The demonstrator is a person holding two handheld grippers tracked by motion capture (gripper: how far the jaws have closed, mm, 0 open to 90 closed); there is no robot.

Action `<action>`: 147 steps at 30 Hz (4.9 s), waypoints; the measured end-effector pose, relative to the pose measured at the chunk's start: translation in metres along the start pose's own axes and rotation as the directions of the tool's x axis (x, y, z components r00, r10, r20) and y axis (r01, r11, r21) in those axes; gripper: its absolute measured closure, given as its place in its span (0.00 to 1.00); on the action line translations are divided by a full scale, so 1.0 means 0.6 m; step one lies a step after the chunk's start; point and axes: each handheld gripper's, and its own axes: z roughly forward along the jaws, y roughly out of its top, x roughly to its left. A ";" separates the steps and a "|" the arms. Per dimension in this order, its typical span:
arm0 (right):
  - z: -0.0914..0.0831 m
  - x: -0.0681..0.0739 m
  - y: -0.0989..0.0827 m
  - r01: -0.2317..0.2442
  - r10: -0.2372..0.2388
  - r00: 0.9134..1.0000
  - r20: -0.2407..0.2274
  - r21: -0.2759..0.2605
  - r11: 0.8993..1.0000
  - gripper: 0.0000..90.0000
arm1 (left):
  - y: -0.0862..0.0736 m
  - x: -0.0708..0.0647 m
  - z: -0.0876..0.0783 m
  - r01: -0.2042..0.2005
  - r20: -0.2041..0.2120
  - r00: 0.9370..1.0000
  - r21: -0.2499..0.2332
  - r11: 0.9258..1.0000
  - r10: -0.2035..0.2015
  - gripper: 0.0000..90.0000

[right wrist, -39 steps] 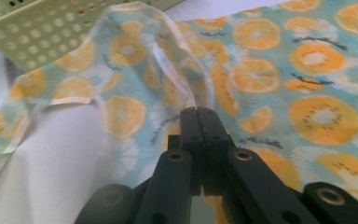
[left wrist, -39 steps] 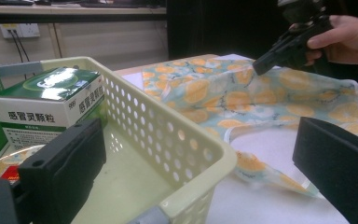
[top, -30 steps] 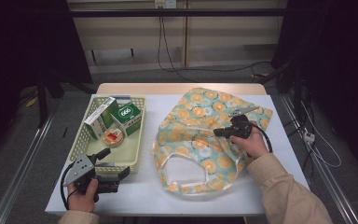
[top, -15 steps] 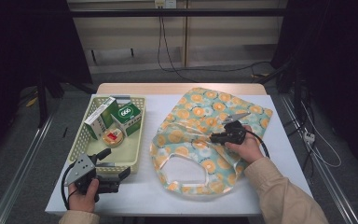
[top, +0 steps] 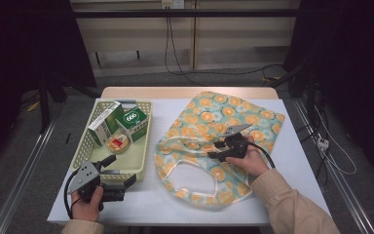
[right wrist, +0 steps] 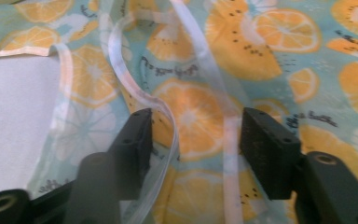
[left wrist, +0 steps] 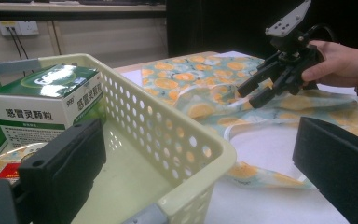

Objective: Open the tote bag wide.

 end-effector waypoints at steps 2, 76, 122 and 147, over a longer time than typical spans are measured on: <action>0.005 0.012 0.003 0.021 -0.020 1.000 -0.020 0.005 1.000 0.42 | 0.000 0.000 0.000 0.002 -0.002 1.000 -0.002 1.000 -0.002 0.03; 0.011 0.008 0.005 0.015 -0.016 0.999 0.048 0.012 1.000 0.35 | 0.001 -0.003 0.005 0.003 0.019 1.000 0.000 1.000 -0.003 0.03; -0.005 -0.058 0.008 -0.099 0.096 0.980 0.172 0.008 0.995 1.00 | 0.003 -0.004 0.004 0.008 0.013 1.000 0.005 1.000 -0.008 0.03; -0.062 -0.061 0.107 -0.197 0.198 0.977 0.076 -0.015 0.980 1.00 | 0.052 -0.048 0.045 0.020 0.090 0.996 0.034 0.999 -0.023 0.03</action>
